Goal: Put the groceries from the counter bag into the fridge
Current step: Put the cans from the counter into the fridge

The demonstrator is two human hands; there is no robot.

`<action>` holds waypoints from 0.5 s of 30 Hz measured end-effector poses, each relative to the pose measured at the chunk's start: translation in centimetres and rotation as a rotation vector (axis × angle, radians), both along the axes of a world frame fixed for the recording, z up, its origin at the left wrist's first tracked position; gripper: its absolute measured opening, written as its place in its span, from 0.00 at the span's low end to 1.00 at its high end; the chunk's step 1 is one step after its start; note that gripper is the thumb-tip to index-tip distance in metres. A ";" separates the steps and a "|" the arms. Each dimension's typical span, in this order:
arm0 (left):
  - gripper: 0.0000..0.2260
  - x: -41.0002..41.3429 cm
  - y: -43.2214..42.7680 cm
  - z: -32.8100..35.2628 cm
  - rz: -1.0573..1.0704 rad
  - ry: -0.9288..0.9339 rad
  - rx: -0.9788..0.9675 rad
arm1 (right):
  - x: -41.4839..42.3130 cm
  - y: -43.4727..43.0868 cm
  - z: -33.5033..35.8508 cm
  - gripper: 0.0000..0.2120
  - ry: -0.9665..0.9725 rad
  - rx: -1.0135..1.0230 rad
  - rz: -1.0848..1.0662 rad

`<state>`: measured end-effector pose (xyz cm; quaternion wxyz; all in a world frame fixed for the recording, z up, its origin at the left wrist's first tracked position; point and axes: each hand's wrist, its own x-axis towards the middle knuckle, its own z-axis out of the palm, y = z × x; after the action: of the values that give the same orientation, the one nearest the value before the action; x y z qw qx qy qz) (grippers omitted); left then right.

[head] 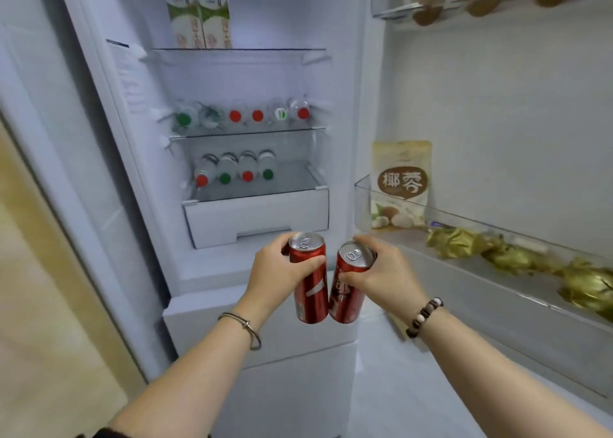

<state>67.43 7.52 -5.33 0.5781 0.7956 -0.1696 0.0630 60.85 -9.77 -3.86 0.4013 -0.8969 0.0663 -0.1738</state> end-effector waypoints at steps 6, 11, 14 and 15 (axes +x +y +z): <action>0.17 8.7 4.1 1.3 0.136 -0.008 -0.084 | 10.2 4.5 0.8 0.33 -0.084 0.073 0.045; 0.16 14.5 5.2 1.3 0.232 -0.001 -0.147 | 16.3 6.1 1.5 0.32 -0.140 0.179 0.064; 0.14 17.3 5.0 1.1 0.270 -0.035 -0.169 | 19.7 6.5 1.7 0.36 -0.180 0.244 0.066; 0.12 18.0 4.9 1.2 0.283 -0.042 -0.179 | 20.8 6.5 1.8 0.37 -0.188 0.264 0.059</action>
<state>85.47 12.41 -4.14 0.6284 0.7553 -0.0615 0.1755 81.65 -3.24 -2.04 0.5249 -0.8177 0.0242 -0.2349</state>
